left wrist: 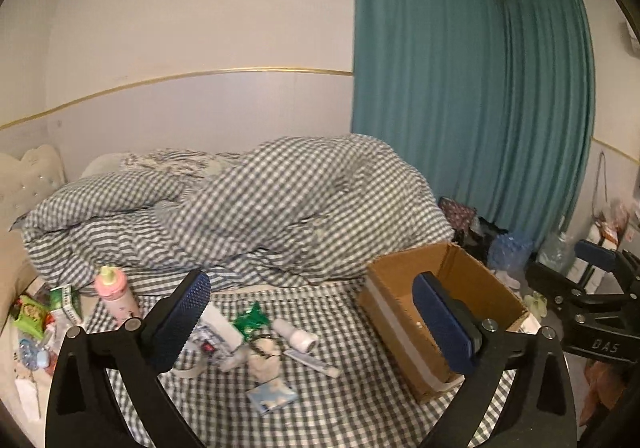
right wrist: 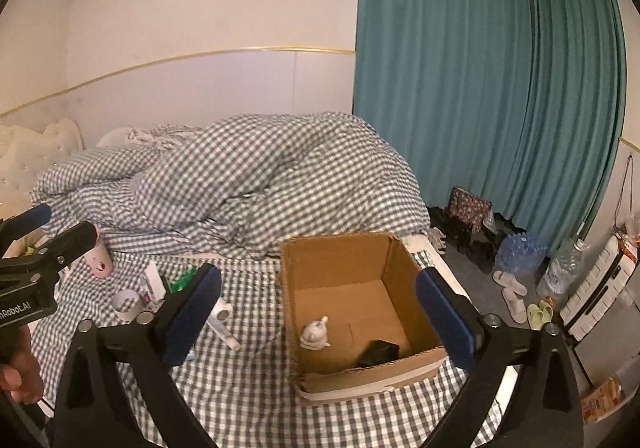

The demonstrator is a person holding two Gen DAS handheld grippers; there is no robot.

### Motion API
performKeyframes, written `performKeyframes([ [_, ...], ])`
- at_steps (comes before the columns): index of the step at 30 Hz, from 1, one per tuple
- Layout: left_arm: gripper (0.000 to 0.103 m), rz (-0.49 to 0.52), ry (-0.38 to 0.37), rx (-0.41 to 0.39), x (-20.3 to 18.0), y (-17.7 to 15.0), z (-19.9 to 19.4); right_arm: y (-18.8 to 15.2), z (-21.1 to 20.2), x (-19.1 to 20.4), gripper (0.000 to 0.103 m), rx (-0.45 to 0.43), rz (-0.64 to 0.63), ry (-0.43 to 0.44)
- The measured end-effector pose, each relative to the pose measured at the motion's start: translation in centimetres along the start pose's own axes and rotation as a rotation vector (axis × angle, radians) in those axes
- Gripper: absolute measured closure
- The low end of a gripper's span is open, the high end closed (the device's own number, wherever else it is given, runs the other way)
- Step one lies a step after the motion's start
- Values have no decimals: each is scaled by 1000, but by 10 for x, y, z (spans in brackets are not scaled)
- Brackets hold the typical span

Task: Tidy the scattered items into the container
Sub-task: 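Withdraw both tools from the box back toward the remaining items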

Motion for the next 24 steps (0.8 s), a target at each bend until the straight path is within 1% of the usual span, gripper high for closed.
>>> performKeyframes([
  [8, 0, -26, 57, 13, 39, -12, -15, 2, -12, 24, 0, -25, 9, 31],
  [16, 0, -60, 120, 25, 83, -21, -22, 0, -10, 55, 0, -27, -13, 75],
  [24, 0, -98, 172, 55, 124, -34, -19, -5, 10, 95, 0, -2, -54, 129],
])
Point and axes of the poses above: each gripper's, at about its wrist camera, not at the fingertips, and z roughly the way its jaws point, x to its left, y to its top, the point moved 3 cm from there along z, roughly the way its jaws point, and after that the axes turned 3 degrees about z, right-handed, at the moved point
